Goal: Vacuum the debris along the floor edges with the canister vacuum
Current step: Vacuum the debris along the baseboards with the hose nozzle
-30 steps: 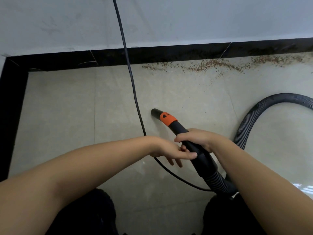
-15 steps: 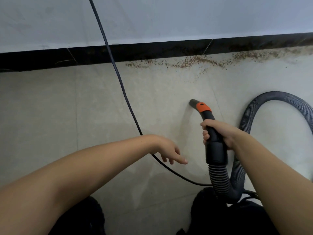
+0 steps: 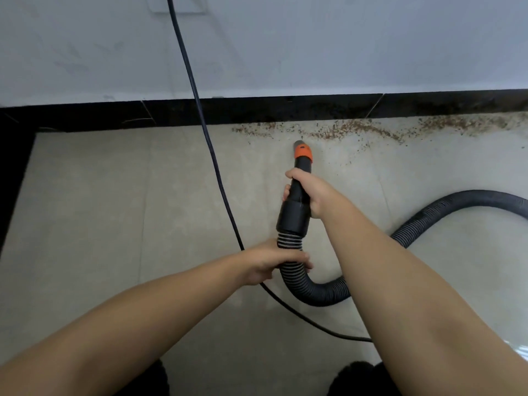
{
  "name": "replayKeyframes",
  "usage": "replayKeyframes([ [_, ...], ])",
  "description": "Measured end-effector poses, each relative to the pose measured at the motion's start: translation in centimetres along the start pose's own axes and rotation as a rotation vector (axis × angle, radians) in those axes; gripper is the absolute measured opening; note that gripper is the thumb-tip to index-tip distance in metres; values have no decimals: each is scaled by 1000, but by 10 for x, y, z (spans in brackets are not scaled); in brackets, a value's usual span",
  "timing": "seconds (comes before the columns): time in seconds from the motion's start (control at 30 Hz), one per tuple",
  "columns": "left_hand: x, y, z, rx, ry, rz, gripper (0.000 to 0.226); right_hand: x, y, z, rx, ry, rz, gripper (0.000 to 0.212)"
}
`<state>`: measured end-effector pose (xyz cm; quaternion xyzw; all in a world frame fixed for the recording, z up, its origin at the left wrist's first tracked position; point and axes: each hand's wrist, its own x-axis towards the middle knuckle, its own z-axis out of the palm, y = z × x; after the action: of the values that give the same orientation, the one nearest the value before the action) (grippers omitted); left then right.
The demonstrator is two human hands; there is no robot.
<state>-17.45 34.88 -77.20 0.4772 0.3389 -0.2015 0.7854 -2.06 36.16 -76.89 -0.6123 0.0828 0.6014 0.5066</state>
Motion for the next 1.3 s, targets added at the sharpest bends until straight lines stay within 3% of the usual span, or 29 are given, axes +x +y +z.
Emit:
replayKeyframes([
  [0.2, 16, -11, 19, -185, 201, 72, 16, 13, -3, 25, -324, -100, 9, 16],
  [0.4, 35, 5, 46, -275, 182, 68, 13, 10, -25, -15, -375, 193, -51, 16],
  [0.5, 49, 11, 75, -359, 215, 61, 12, 3, -36, -40, -429, 247, -32, 15],
  [0.7, 77, 17, 92, -476, 540, 113, 10, 21, -36, -46, -366, 291, -145, 14],
  [0.97, 67, -2, 85, -790, 741, 114, 12, 31, -3, 15, -591, 37, -127, 12],
  [1.13, 52, -6, 68, -798, 826, 133, 11, 31, 5, 47, -630, -71, -91, 11],
  [1.3, 47, 0, 53, -739, 806, 143, 14, 33, -5, 52, -547, -28, -109, 12],
])
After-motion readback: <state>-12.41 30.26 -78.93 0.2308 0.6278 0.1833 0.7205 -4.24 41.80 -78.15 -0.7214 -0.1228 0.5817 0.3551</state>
